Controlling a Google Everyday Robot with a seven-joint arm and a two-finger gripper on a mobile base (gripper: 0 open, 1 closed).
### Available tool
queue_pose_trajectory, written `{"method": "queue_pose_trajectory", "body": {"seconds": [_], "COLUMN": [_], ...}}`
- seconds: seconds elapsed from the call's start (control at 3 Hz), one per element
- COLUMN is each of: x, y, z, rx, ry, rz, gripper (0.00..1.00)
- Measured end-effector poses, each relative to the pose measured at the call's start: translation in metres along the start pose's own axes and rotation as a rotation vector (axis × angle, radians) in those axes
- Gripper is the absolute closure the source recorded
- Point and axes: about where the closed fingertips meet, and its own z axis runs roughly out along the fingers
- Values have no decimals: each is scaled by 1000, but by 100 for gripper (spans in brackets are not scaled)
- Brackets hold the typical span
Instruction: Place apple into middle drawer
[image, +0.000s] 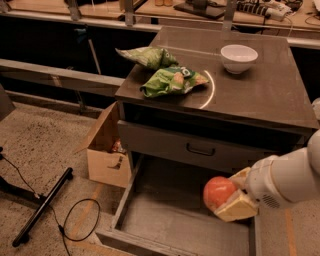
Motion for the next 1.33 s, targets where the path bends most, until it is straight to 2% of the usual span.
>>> {"method": "queue_pose_trajectory", "body": {"seconds": [0.33,0.67,1.0,1.33], "x": [-4,-17,-19,-8], "y": [36,51,41,23], "z": [61,128,183,227], "rx": [-71,-118,-118,-112], "ry": [-76,-143,-161,-138], "rz": [81,125,123,68], "gripper": [100,100,100,100]}}
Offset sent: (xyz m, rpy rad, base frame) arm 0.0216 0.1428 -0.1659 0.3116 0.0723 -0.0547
